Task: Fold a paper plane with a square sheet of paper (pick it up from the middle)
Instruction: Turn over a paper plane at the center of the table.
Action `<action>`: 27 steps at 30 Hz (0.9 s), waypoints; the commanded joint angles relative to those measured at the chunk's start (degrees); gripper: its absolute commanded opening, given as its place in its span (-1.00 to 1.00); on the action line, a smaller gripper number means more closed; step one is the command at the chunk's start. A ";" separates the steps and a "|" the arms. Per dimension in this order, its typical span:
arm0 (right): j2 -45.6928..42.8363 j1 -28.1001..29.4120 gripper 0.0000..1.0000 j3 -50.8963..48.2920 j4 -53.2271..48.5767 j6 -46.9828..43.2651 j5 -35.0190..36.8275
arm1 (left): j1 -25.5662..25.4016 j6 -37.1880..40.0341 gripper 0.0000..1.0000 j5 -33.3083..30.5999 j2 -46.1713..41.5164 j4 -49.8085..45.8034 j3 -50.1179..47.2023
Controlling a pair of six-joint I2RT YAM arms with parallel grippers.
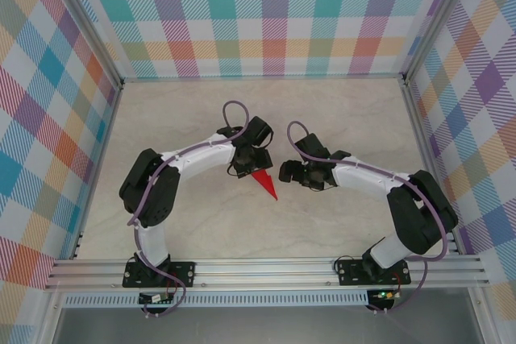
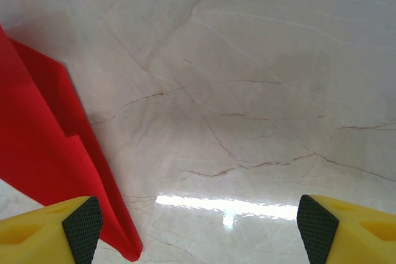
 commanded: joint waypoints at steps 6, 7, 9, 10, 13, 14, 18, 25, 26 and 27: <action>-0.19 -0.20 0.70 -0.67 -2.46 1.61 2.41 | -0.51 -3.16 -0.07 -1.82 -1.74 -2.09 -0.96; 0.01 -0.22 0.70 -0.43 -2.66 1.69 2.50 | -0.54 -3.62 -0.15 -2.16 -2.38 -1.82 -1.46; 0.50 -0.20 0.70 -0.08 -3.07 1.84 2.67 | -0.53 -4.47 -0.32 -2.77 -3.50 -1.12 -2.64; 0.69 -0.20 0.70 0.16 -3.19 2.03 2.71 | -0.50 -4.77 -0.42 -3.19 -3.91 -0.73 -3.20; 1.00 -0.13 0.70 0.57 -3.49 2.29 2.51 | -0.45 -5.32 -0.66 -3.68 -4.75 0.32 -4.84; 1.00 -0.22 0.70 0.56 -3.54 2.39 2.42 | -0.45 -5.54 -0.72 -3.81 -4.99 0.63 -5.39; 0.53 -0.20 0.70 0.65 -4.18 2.75 2.83 | -0.41 -5.18 -0.91 -4.32 -6.32 1.70 -6.47; -3.68 -0.26 0.72 0.30 -5.30 4.48 5.24 | -0.29 1.57 -1.00 -1.25 -11.02 7.20 -6.58; -4.75 -0.41 0.71 0.06 -5.50 4.81 5.40 | -0.27 2.97 -1.00 0.31 -11.91 9.15 -6.85; -5.81 -0.59 0.72 -0.05 -5.66 5.07 5.49 | 0.03 4.18 -1.00 2.16 -12.58 10.90 -7.31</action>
